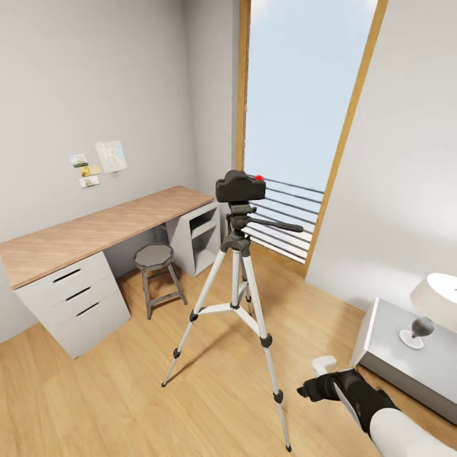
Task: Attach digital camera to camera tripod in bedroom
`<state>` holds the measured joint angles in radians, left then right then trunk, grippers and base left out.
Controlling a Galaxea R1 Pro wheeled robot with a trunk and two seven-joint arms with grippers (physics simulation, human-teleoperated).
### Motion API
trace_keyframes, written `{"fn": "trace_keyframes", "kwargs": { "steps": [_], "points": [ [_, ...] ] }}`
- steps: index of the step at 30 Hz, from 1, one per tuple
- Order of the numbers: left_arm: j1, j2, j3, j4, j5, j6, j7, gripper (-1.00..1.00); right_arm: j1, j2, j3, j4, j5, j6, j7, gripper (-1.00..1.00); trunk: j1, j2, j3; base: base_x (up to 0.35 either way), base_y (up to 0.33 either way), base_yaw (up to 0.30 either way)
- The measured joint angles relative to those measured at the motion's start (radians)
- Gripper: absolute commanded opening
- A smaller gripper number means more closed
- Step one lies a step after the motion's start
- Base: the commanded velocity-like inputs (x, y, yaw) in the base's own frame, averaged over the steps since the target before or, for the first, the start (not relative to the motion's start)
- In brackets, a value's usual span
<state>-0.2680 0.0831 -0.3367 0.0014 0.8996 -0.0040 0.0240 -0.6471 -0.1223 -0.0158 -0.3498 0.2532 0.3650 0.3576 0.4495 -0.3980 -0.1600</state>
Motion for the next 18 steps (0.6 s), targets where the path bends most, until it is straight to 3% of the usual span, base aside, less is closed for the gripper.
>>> {"fn": "trace_keyframes", "kwargs": {
  "steps": [5,10,18],
  "points": [
    [0.000,0.000,0.000,0.000,0.000,0.000,0.000,1.00,0.001,-0.032,0.001,0.160,0.002,-0.061,-0.005,1.00,0.000,0.000,0.000,0.000,0.000,0.000],
    [0.000,0.000,0.000,0.000,0.000,0.000,0.000,1.00,0.002,-0.045,0.002,0.297,0.003,-0.115,-0.011,1.00,0.000,0.000,0.000,0.000,0.000,0.000],
    [0.000,0.001,0.000,0.000,0.000,0.000,0.000,1.00,0.018,-0.054,0.002,0.371,0.004,-0.131,-0.013,1.00,0.000,0.000,0.000,0.000,0.000,0.000]
  ]
}}
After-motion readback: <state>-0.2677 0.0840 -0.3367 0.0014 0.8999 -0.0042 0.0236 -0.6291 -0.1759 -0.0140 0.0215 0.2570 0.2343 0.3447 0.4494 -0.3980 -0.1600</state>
